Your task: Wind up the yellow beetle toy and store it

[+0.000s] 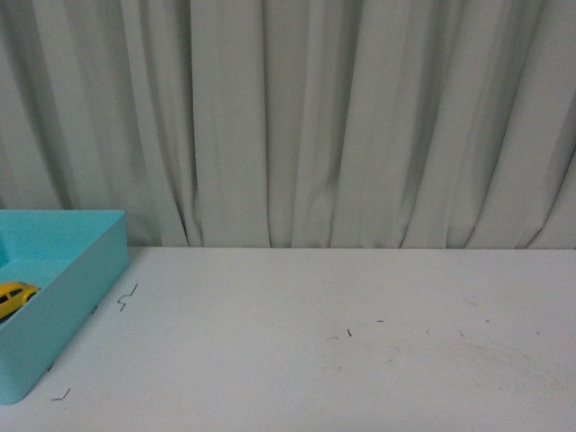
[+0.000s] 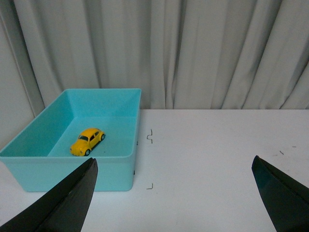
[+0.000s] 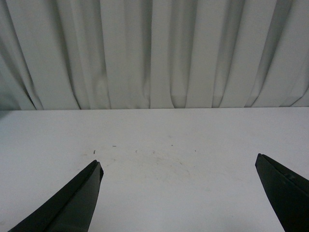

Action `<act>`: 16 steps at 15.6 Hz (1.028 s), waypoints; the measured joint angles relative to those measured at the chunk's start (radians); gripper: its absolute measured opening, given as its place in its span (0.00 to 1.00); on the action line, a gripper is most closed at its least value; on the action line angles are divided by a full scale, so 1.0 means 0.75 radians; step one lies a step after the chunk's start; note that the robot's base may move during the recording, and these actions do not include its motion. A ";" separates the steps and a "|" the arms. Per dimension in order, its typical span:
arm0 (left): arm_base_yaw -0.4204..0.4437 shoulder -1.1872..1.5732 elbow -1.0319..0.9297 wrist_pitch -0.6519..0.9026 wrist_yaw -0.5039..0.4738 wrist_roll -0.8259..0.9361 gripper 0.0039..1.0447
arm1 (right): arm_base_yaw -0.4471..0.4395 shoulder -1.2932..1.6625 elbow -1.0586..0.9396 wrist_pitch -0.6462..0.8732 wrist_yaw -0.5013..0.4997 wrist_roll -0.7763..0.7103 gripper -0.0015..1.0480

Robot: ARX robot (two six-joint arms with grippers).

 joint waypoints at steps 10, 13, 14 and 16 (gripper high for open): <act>0.000 0.000 0.000 0.000 -0.001 0.000 0.94 | 0.000 0.001 0.000 -0.001 -0.001 0.000 0.94; 0.000 0.000 0.000 0.002 -0.001 0.000 0.94 | 0.000 0.000 0.000 -0.001 0.000 0.000 0.94; 0.000 0.001 0.000 -0.010 -0.002 0.000 0.94 | 0.000 0.003 0.000 -0.003 -0.005 0.000 0.94; 0.000 0.001 0.000 -0.004 -0.001 0.000 0.94 | 0.000 0.001 0.000 -0.003 -0.004 0.000 0.94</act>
